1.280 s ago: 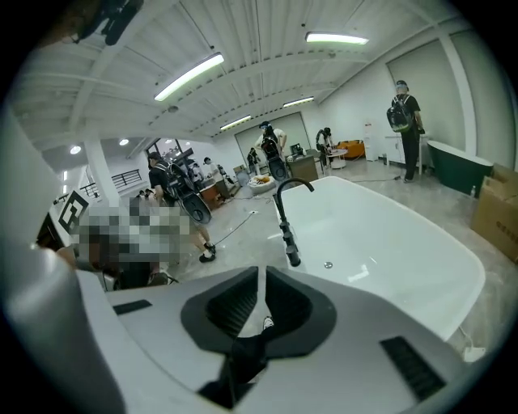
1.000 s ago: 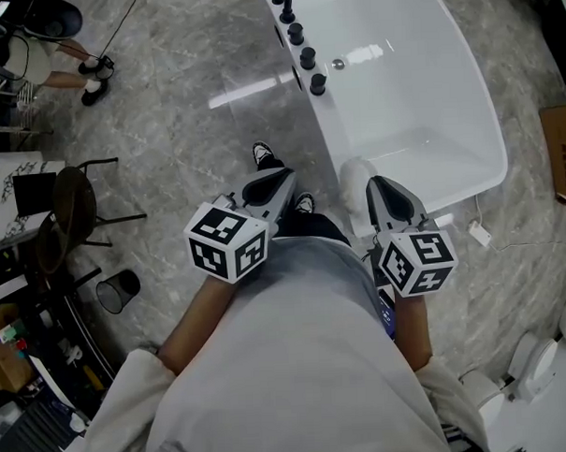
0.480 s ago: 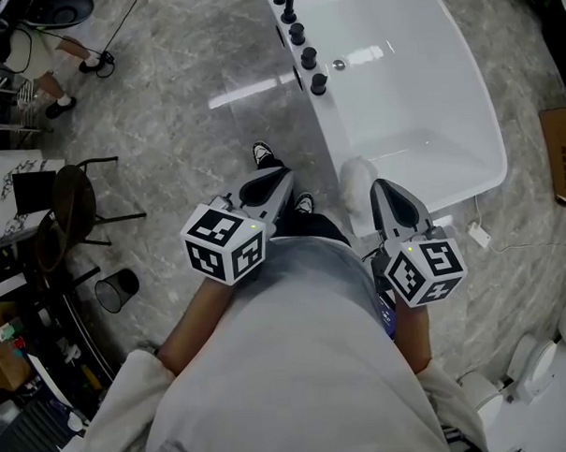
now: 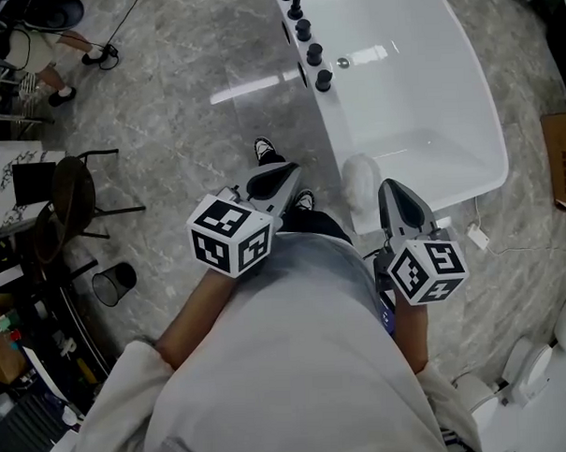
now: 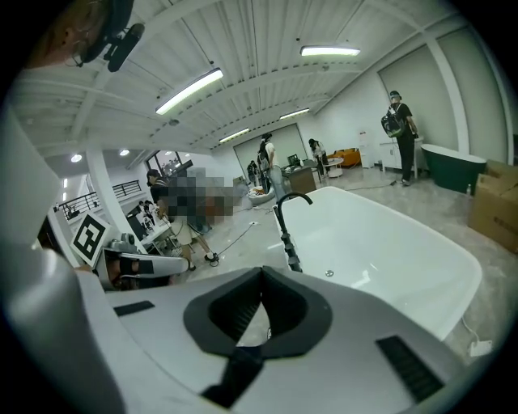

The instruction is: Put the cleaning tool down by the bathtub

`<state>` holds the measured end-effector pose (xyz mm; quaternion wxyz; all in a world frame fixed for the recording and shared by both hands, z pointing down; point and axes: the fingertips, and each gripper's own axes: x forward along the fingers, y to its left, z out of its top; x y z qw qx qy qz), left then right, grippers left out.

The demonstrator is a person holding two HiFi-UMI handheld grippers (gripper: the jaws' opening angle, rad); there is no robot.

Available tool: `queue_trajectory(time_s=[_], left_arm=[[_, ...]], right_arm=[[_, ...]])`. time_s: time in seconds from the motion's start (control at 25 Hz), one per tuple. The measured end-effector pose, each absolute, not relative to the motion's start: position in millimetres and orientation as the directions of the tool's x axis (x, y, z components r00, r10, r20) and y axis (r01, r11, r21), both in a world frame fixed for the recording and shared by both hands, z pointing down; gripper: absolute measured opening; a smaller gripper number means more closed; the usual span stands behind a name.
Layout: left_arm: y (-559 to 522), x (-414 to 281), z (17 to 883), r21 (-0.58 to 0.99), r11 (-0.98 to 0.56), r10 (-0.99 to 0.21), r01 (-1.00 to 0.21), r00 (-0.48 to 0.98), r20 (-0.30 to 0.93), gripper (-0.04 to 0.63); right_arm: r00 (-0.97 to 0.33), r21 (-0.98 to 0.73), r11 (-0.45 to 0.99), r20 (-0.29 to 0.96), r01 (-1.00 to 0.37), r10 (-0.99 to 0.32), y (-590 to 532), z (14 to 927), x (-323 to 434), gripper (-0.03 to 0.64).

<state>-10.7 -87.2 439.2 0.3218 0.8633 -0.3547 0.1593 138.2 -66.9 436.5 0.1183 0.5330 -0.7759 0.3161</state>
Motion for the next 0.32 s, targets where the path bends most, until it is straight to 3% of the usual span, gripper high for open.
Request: queue_trajectory(time_s=[0.32], left_arm=[[-85.1,-6.6,443.2,0.458,-0.544,-0.496,-0.704,0.709,0.501,0.009]], right_arm=[[-0.403,-0.341,0.251,0.515,-0.906,-0.757,-66.8,437.7,135.8,0.011]])
